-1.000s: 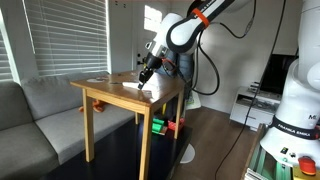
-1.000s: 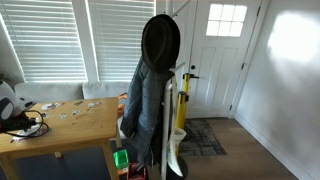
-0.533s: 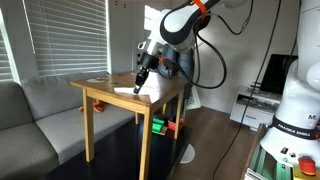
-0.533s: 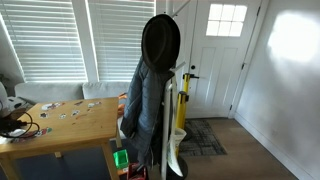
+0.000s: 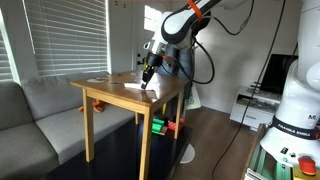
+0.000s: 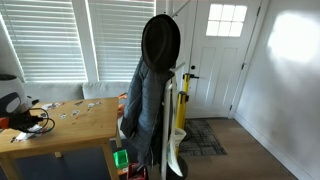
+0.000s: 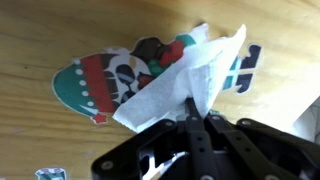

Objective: Use the white napkin to wipe the table.

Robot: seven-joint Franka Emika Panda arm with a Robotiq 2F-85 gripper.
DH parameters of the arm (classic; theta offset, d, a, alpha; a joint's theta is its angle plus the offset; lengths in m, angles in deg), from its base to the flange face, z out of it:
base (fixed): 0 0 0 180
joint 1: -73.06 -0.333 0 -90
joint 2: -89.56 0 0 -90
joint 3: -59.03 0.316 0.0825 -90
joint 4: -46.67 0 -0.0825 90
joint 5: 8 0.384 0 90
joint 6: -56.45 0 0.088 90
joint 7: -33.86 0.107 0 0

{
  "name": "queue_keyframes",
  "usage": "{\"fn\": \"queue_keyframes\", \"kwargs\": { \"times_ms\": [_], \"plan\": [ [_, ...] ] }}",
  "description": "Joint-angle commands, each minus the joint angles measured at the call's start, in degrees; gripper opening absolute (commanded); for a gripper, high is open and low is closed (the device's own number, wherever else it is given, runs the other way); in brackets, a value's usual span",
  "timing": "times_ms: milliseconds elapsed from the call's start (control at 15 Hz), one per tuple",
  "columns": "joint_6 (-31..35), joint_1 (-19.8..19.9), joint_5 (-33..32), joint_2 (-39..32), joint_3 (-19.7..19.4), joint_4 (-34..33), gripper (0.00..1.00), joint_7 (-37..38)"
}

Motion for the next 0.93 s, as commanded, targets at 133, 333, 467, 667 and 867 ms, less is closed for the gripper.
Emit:
{"fn": "queue_keyframes", "kwargs": {
  "times_ms": [133, 333, 467, 667, 867],
  "plan": [
    [3.3, 0.6, 1.4, -1.8, -0.7, -1.6, 0.0, -1.5],
    [7.0, 1.0, 6.5, -2.3, 2.3, -2.1, 0.0, -5.6],
    [7.7, 0.4, 6.7, -1.2, 3.2, -1.9, 0.0, -4.9],
    [7.5, -0.2, 5.5, 3.0, 3.7, -1.0, 0.0, -2.5],
    [8.7, -1.5, 1.8, 7.7, 2.3, 0.3, 0.0, 1.9]
  ]
}}
